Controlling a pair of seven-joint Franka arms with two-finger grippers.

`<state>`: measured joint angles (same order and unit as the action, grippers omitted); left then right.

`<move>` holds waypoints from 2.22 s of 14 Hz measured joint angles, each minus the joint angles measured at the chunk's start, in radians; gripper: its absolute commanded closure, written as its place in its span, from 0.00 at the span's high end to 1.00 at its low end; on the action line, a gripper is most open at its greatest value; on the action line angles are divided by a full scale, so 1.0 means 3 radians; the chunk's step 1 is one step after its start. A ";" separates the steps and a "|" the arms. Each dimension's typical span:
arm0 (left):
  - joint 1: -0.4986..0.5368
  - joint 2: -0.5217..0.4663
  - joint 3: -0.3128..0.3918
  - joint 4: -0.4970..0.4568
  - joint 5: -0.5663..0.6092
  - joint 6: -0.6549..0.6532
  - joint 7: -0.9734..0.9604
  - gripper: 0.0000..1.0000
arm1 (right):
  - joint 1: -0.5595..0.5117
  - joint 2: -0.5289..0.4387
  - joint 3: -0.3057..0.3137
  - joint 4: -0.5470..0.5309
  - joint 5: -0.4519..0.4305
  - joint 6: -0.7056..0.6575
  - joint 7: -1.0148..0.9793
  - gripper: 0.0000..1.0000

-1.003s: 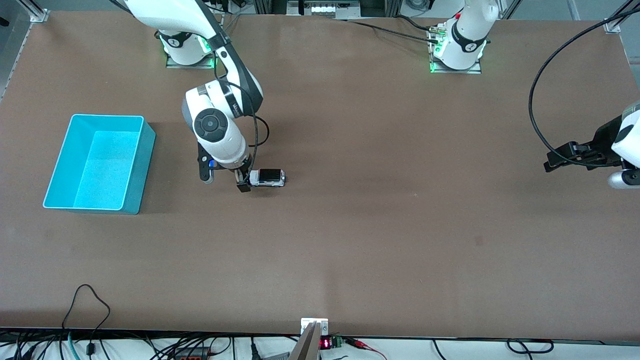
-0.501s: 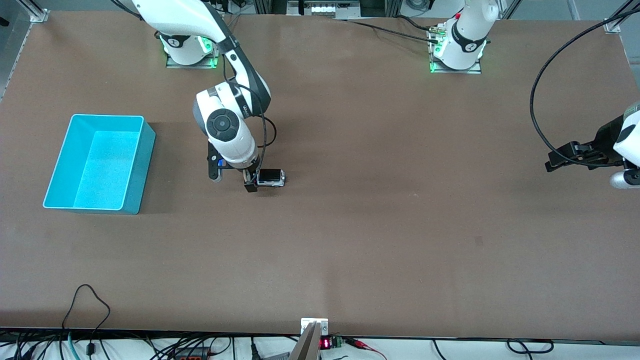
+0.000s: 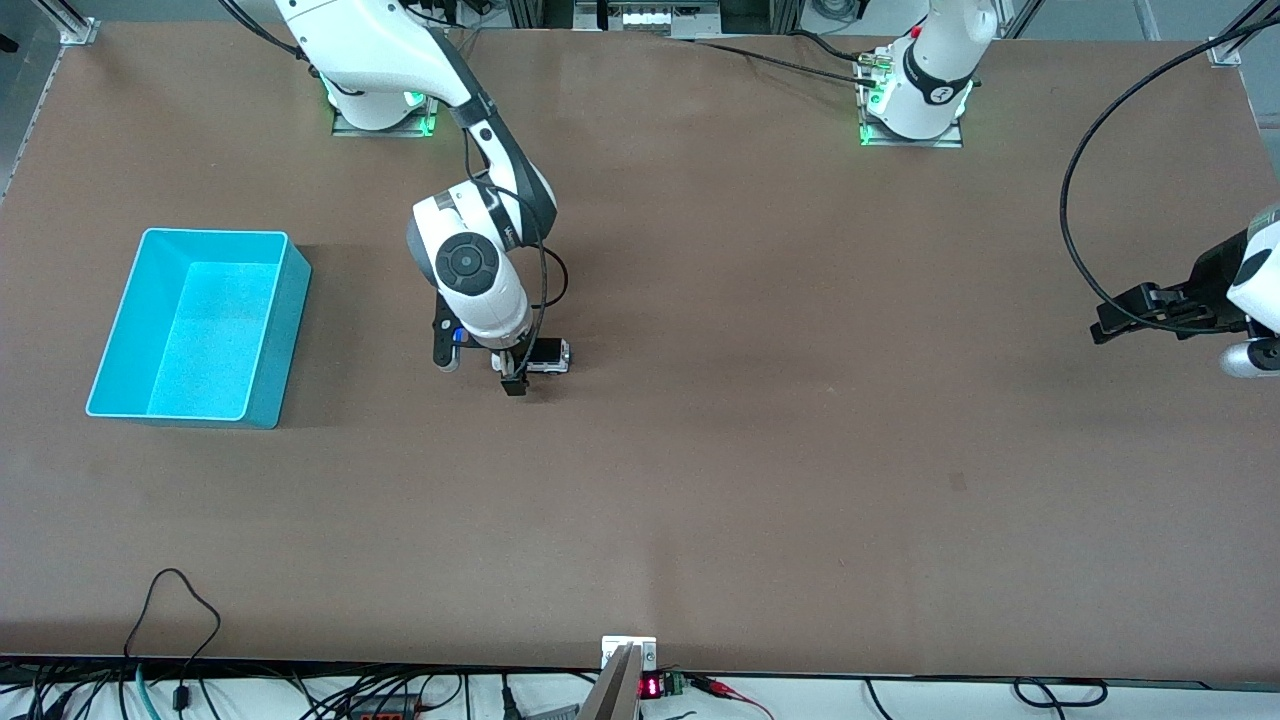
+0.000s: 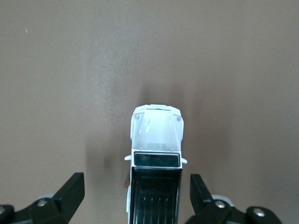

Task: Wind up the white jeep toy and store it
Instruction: 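Lower the right gripper and close it on the jeep, then lift the jeep and carry it over the turquoise bin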

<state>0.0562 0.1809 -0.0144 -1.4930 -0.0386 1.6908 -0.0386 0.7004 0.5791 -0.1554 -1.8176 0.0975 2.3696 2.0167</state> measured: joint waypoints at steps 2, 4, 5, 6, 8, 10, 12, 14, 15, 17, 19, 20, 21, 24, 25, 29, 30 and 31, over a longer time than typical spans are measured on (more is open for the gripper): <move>0.0000 0.0000 0.0002 0.0000 0.0000 0.0000 0.0000 1.00 | 0.0001 0.0029 0.0017 0.0004 0.0064 0.0015 0.0004 1.00; 0.0000 0.0000 0.0003 0.0000 0.0000 0.0000 0.0000 1.00 | 0.0002 0.0052 0.0053 0.0004 0.0109 0.0070 0.0009 1.00; 0.0000 0.0000 0.0003 0.0000 0.0000 0.0000 0.0000 1.00 | 0.0003 0.0065 0.0062 0.0004 0.0114 0.0079 0.0019 1.00; 0.0000 0.0000 0.0004 0.0000 0.0000 0.0000 0.0000 1.00 | 0.0003 0.0083 0.0068 0.0004 0.0116 0.0097 0.0022 1.00; 0.0000 0.0000 0.0013 0.0000 0.0000 0.0000 0.0000 1.00 | 0.0003 0.0124 0.0085 0.0004 0.0117 0.0146 0.0023 1.00; 0.0001 0.0000 0.0026 0.0000 0.0000 0.0000 0.0000 1.00 | 0.0003 0.0154 0.0099 0.0004 0.0118 0.0164 0.0024 0.94; 0.0001 0.0000 0.0031 0.0000 0.0000 0.0000 0.0000 1.00 | 0.0003 0.0175 0.0100 0.0005 0.0118 0.0181 0.0023 0.52; 0.0001 0.0000 0.0032 0.0000 0.0000 0.0000 0.0000 1.00 | 0.0003 0.0184 0.0100 0.0006 0.0117 0.0189 -0.0011 0.17; 0.0001 0.0000 0.0033 0.0000 0.0000 0.0000 0.0000 1.00 | 0.0003 0.0184 0.0100 0.0006 0.0117 0.0190 -0.0057 0.11; 0.0000 0.0000 0.0033 0.0000 0.0000 0.0000 0.0000 1.00 | 0.0002 0.0183 0.0100 0.0010 0.0118 0.0189 -0.0113 0.00; 0.0001 0.0000 0.0034 0.0000 0.0000 -0.0001 0.0000 1.00 | 0.0001 0.0183 0.0100 0.0019 0.0118 0.0182 -0.0252 0.00; 0.0000 0.0000 0.0034 0.0000 0.0000 -0.0002 0.0000 1.00 | 0.0001 0.0181 0.0100 0.0022 0.0117 0.0154 -0.0382 0.00; 0.0000 0.0000 0.0034 0.0000 0.0000 -0.0002 0.0000 1.00 | 0.0000 0.0175 0.0100 0.0035 0.0118 0.0083 -0.0541 0.00; 0.0000 0.0000 0.0034 0.0000 0.0000 -0.0002 0.0000 1.00 | -0.0040 0.0027 0.0085 0.0080 0.0117 -0.0340 -0.1138 0.00; 0.0000 0.0000 0.0034 0.0000 0.0000 -0.0002 0.0000 1.00 | -0.0095 -0.0086 0.0078 0.0087 0.0117 -0.0547 -0.1380 0.00; 0.0000 0.0000 0.0033 0.0000 0.0000 -0.0002 0.0000 1.00 | -0.0561 -0.0597 0.0067 0.0079 0.0117 -0.1194 -0.2355 0.00; 0.0000 0.0000 0.0034 0.0000 0.0000 -0.0002 0.0000 1.00 | -0.0692 -0.0710 0.0066 0.0056 0.0117 -0.1306 -0.2613 0.00; 0.0000 0.0000 0.0034 0.0000 0.0000 -0.0002 0.0000 1.00 | -0.0821 -0.0819 0.0065 0.0008 0.0117 -0.1389 -0.2879 0.00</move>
<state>0.0562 0.1810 -0.0042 -1.4931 -0.0386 1.6902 -0.0385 0.4541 0.3334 -0.1359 -1.8153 0.1324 1.9529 1.1529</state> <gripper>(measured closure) 0.000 0.476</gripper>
